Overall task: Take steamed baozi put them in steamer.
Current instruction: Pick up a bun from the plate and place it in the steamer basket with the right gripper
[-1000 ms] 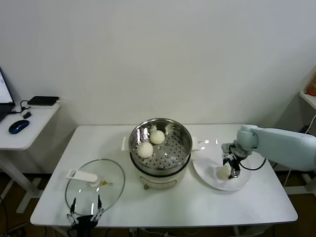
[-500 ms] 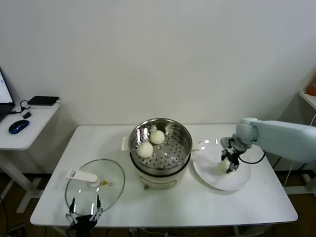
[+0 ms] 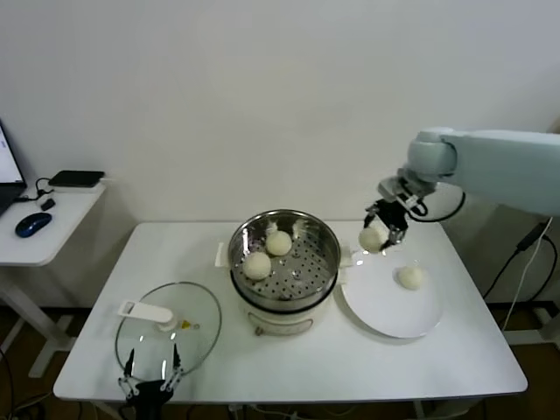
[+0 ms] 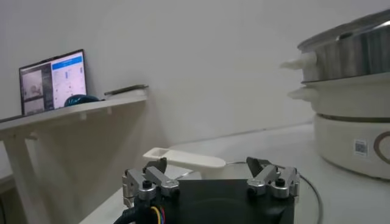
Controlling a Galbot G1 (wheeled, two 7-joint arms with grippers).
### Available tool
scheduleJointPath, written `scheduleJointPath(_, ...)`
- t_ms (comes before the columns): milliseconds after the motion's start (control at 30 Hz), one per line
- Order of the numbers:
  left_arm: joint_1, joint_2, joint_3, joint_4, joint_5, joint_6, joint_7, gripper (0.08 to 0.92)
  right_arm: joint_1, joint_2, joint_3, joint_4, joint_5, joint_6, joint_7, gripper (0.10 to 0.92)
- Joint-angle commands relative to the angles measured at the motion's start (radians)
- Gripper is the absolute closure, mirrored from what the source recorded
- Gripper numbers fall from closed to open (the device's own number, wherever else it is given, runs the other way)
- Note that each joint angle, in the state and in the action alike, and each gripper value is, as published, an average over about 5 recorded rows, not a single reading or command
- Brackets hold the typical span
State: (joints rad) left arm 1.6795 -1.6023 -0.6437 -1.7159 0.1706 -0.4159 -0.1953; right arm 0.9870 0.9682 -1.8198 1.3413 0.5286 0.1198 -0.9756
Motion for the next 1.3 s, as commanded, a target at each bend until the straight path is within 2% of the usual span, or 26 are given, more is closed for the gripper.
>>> scheduleJointPath(33,0.002,-0.003,0.006,-0.005,0.003,-0.001,-0.001,0.177,0.141,0.158,0.086,0.174,-0.059,0.156,0.051,0.362)
scheduleJointPath(167,0.006,-0.003,0.006,-0.008,0.004,-0.004,-0.003,0.177,0.069,0.252,0.151,0.140,-0.196,0.217,0.082,0.361)
scheduleJointPath(433,0.008,-0.002,-0.006,-0.010,-0.003,-0.006,-0.006,0.177,-0.078,0.339,0.176,0.106,-0.294,0.257,0.092,0.364)
scheduleJointPath(1067,0.006,-0.006,-0.008,-0.007,-0.006,-0.006,-0.007,0.177,-0.209,0.389,0.110,0.038,-0.321,0.289,0.021,0.355)
scheduleJointPath(1300,0.003,-0.002,-0.006,-0.006,-0.007,-0.005,-0.009,0.177,-0.216,0.388,0.102,0.011,-0.328,0.287,0.043,0.353)
